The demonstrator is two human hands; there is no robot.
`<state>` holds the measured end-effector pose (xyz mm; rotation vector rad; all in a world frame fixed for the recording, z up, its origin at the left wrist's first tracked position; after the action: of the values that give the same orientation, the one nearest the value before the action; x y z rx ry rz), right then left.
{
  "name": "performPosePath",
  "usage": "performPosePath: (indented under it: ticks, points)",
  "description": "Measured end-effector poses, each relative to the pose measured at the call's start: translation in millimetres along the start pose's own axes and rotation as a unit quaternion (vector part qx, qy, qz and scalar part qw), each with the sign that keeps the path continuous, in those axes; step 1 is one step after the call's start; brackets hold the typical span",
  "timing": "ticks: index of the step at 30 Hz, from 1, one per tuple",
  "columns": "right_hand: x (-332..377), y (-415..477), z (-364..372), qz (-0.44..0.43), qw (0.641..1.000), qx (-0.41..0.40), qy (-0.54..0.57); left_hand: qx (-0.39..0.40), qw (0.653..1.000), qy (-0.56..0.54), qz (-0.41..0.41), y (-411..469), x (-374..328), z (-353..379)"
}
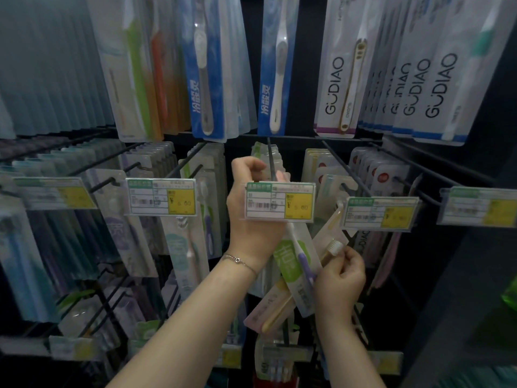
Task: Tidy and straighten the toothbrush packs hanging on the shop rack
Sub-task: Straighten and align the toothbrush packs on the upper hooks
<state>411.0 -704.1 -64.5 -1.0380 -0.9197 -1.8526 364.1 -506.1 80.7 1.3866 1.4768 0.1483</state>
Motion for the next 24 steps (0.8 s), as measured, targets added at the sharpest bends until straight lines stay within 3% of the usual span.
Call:
performPosePath:
  ticks: [1, 5, 13, 16, 24]
  points:
    - [0, -1, -1, -0.002, 1.0, -0.001, 0.005, 0.007, 1.0, -0.009, -0.011, 1, 5, 3]
    - [1, -5, -1, -0.011, 1.0, 0.019, 0.017, -0.086, 0.984, -0.152, 0.023, -11, -1, -20]
    - [25, 0, -9, -0.079, 0.994, 0.065, -0.033, -0.106, 0.99, -0.074, 0.053, -27, -8, -34]
    - [26, 2, -21, -0.076, 0.996, 0.046, -0.023, -0.116, 0.992, -0.002, 0.058, -36, -6, -32]
    - [43, 0, -55, -0.123, 0.992, -0.001, 0.01, -0.174, 0.981, 0.067, 0.051, -85, 14, -33]
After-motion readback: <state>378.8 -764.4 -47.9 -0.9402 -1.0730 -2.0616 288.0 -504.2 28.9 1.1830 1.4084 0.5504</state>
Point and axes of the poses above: each hand's wrist, its own y-axis towards the middle knuckle, its own z-axis out of the palm, x = y × z, the point moved 10 cm from there along y, towards the middle knuckle, and after that the axes turned 11 degrees about y, right-handed, at the moved point
